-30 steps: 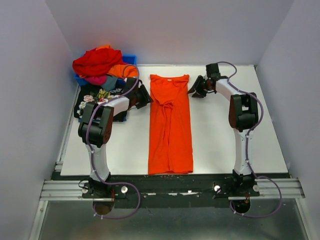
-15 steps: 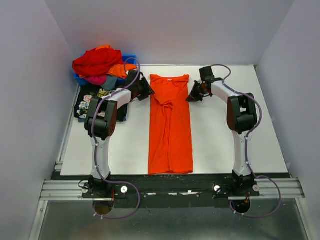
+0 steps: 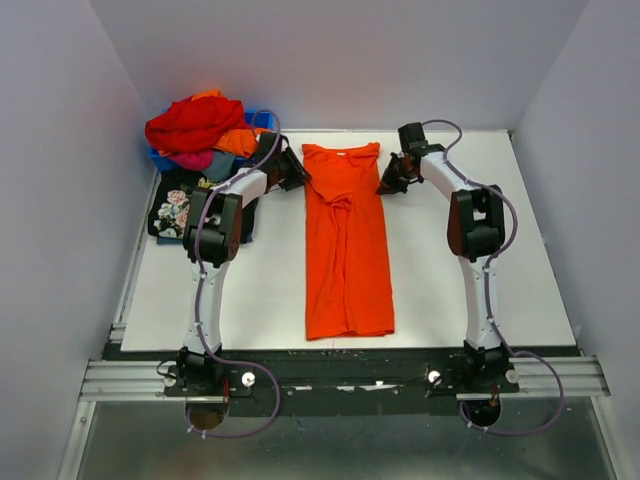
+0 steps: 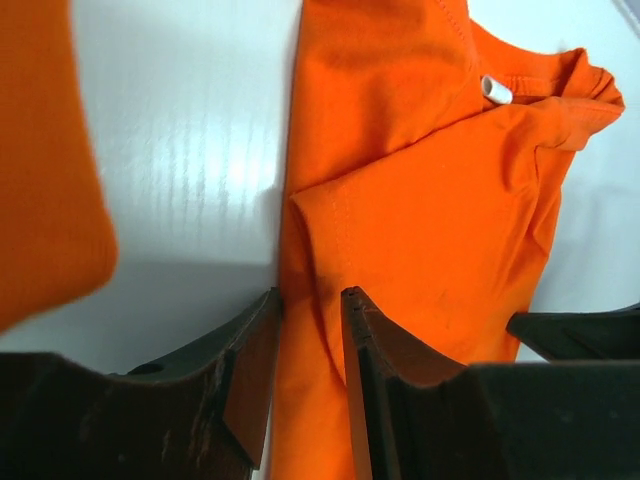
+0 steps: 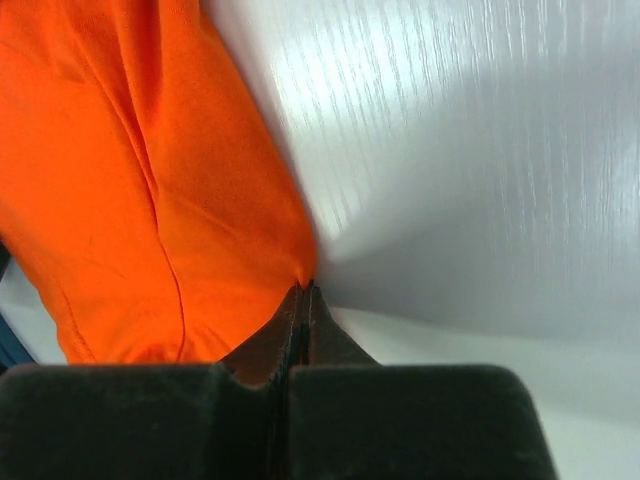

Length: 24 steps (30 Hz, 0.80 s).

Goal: Fold and stack the t-shirts
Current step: Rotate the tshirt 85 degrees

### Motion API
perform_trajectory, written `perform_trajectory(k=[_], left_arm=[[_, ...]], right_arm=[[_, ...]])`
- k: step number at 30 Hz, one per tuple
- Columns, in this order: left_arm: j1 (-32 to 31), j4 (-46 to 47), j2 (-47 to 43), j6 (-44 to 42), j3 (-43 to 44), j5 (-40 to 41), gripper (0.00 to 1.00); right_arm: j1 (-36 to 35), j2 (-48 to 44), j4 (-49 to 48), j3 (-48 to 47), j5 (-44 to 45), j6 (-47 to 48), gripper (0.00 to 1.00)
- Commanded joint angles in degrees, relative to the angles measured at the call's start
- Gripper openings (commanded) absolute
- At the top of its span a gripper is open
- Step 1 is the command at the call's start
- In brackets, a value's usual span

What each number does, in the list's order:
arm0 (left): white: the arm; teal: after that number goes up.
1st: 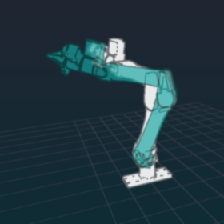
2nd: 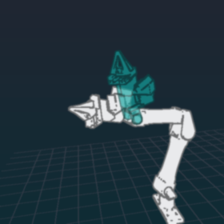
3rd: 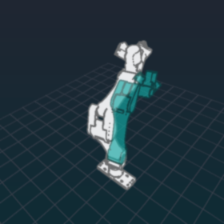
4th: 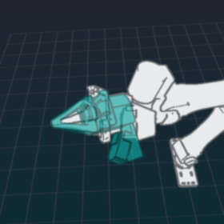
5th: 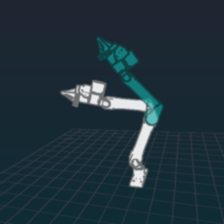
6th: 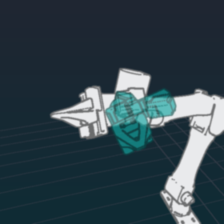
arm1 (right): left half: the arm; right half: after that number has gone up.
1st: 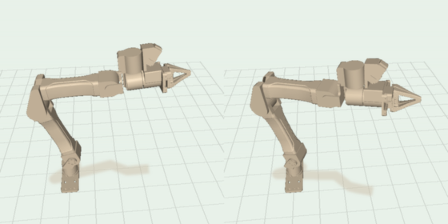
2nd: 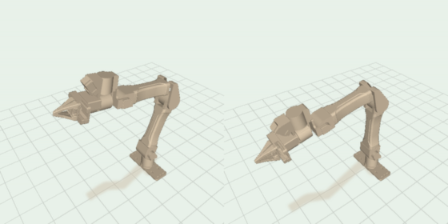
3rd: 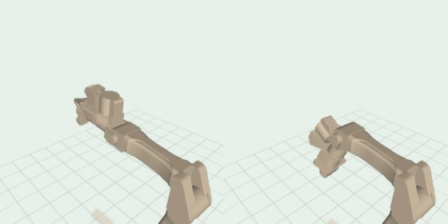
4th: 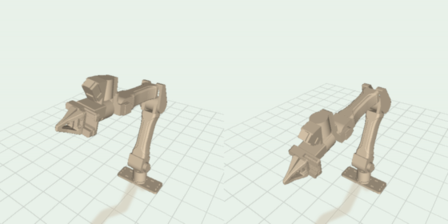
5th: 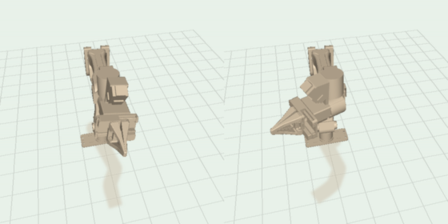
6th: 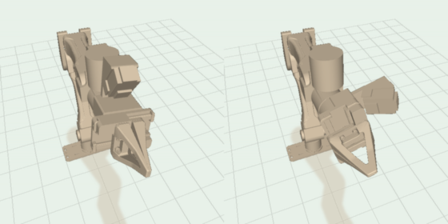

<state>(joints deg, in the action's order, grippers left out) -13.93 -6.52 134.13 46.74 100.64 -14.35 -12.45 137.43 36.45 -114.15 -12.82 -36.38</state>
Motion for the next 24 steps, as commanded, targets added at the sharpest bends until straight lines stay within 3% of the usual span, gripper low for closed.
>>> perform_trajectory(k=[1, 2, 5, 7, 12, 18, 24], left_arm=[[0.1, -2.5, 4.7, 1.2, 5.0, -2.7, 0.46], [0.2, -2.5, 4.7, 1.2, 5.4, -2.6, 0.46], [0.7, -3.1, 4.1, 0.5, 6.1, -2.4, 0.49], [1.0, -3.9, 2.7, -0.4, 6.0, -1.6, 0.50], [1.3, -5.3, -2.7, -2.6, 2.8, 0.4, 0.52], [1.4, -4.2, -12.6, -4.4, -7.2, 1.3, 0.54], [1.0, -0.8, -16.0, -3.9, -12.4, -1.5, 0.54]], right_arm=[[1.5, 4.3, 4.1, -6.7, 2.0, 0.4, 0.01], [1.8, 5.0, 4.6, -7.9, 1.5, 0.6, 0.04], [1.9, 2.4, 4.1, -5.5, 1.2, 1.8, 0.37], [1.9, -2.4, -0.3, 0.6, 2.5, 2.2, 0.53], [0.7, -13.1, 0.1, 9.7, 8.1, 4.5, 0.53], [-4.2, -31.1, -5.1, 31.9, 12.0, 4.7, 0.46], [-14.7, -46.8, -8.4, 50.1, 12.5, 3.0, 0.40]])
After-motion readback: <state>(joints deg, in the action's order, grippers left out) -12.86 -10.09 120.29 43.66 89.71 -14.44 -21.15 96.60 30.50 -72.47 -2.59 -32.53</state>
